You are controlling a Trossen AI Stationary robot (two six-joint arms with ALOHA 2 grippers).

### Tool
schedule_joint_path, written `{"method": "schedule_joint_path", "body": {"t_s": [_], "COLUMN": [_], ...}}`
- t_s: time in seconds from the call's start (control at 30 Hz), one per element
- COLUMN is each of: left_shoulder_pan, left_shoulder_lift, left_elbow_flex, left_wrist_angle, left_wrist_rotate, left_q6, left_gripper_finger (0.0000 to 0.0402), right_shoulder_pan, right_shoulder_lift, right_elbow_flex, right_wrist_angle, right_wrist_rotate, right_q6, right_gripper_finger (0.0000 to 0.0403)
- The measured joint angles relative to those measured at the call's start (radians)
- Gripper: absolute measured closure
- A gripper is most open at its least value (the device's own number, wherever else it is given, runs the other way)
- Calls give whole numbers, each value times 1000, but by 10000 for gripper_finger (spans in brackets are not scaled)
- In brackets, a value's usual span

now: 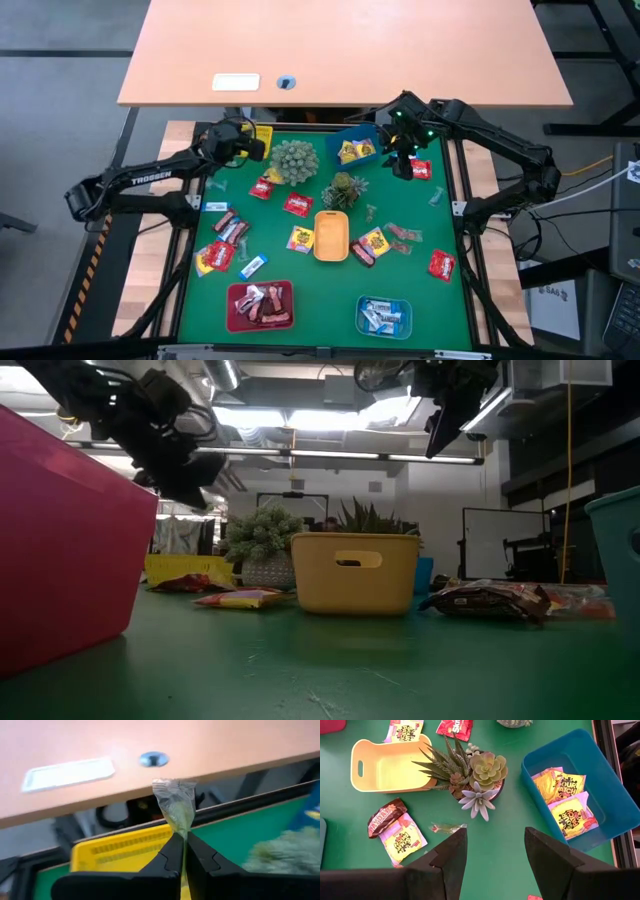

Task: Sort candy
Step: Put the green gummy into the yellow bin

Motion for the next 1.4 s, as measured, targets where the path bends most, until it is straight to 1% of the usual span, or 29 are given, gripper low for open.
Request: {"method": "schedule_joint_path", "body": {"t_s": [0.13, 0.37, 0.5, 0.57, 0.63, 0.7, 0.73, 0.83, 0.93, 1.03, 1.1, 1.27, 1.4], "left_shoulder_pan": [43, 95, 101, 101, 100, 100, 100, 100, 100, 100, 100, 100, 100], "left_shoulder_lift": [-1, -1, -1, -1, -1, -1, -1, -1, -1, -1, -1, -1, -1], "left_elbow_flex": [0, 0, 0, 0, 0, 0, 0, 0, 0, 0, 0, 0, 0], "left_wrist_angle": [-4, -18, -18, -19, -22, -35, -43, -72, -99, -117, -123, -122, -122], "left_wrist_rotate": [1, -18, -17, -16, -15, -9, -8, -7, -6, -7, -6, -6, -6], "left_q6": [0, -1, -2, -3, -3, -3, -3, -3, -4, -4, -4, -33, -36], "left_gripper_finger": [390, 323, 292, 283, 278, 277, 277, 277, 276, 276, 276, 276, 276], "right_shoulder_pan": [0, 0, 0, 0, 4, 23, 37, 110, 198, 295, 357, 483, 543], "right_shoulder_lift": [0, 0, 0, 0, 0, -4, -6, -8, -8, -8, -8, -8, -7], "right_elbow_flex": [0, 0, 0, 0, -11, -46, -69, -145, -241, -334, -390, -515, -597], "right_wrist_angle": [0, 0, -2, -18, -27, -38, -38, -27, 40, 147, 231, 420, 551], "right_wrist_rotate": [0, 0, -5, -54, -136, -220, -246, -255, -213, -139, -64, 162, 278], "right_q6": [0, 0, 0, 0, 1, 1, 0, 0, 0, 0, 0, -1, -4], "right_gripper_finger": [205, 205, 205, 205, 205, 205, 205, 205, 205, 205, 205, 205, 205]}}
